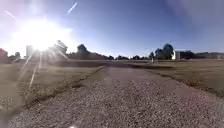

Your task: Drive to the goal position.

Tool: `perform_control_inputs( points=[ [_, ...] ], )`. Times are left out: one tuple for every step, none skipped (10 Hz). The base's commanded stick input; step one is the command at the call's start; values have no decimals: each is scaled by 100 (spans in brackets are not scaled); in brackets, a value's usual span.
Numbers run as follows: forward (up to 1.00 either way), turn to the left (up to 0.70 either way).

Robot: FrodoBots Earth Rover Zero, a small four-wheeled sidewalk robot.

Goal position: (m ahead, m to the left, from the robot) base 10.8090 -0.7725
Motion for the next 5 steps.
perform_control_inputs(
  points=[
    [50,0],
    [50,0],
    [50,0],
    [50,0],
    [50,0]
  ],
)
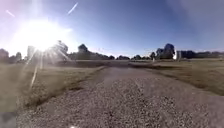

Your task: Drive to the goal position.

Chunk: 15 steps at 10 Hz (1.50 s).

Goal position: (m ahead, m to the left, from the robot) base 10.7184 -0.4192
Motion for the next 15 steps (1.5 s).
perform_control_inputs(
  points=[
    [50,0],
    [50,0],
    [50,0],
    [50,0],
    [50,0],
    [50,0],
    [50,0],
    [50,0],
    [50,0],
    [50,0],
    [50,0],
    [50,0],
    [50,0],
    [50,0],
    [50,0]
  ],
)
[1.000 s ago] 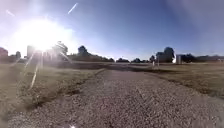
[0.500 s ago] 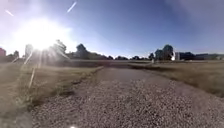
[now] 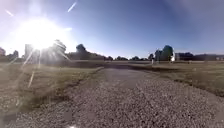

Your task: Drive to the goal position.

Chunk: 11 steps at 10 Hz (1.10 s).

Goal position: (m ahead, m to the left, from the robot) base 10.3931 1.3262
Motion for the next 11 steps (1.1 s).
perform_control_inputs(
  points=[
    [50,0],
    [50,0],
    [50,0],
    [50,0],
    [50,0],
    [50,0],
    [50,0],
    [50,0],
    [50,0],
    [50,-10],
    [50,-46]
  ],
)
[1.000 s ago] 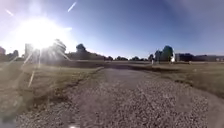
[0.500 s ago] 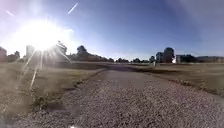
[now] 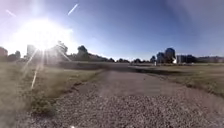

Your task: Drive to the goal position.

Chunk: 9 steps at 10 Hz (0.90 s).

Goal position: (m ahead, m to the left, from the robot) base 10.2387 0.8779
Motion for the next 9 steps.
perform_control_inputs(
  points=[
    [50,-48],
    [50,-50],
    [50,-50],
    [50,-18],
    [50,0],
    [50,0],
    [50,0],
    [50,0],
    [50,0]
  ],
)
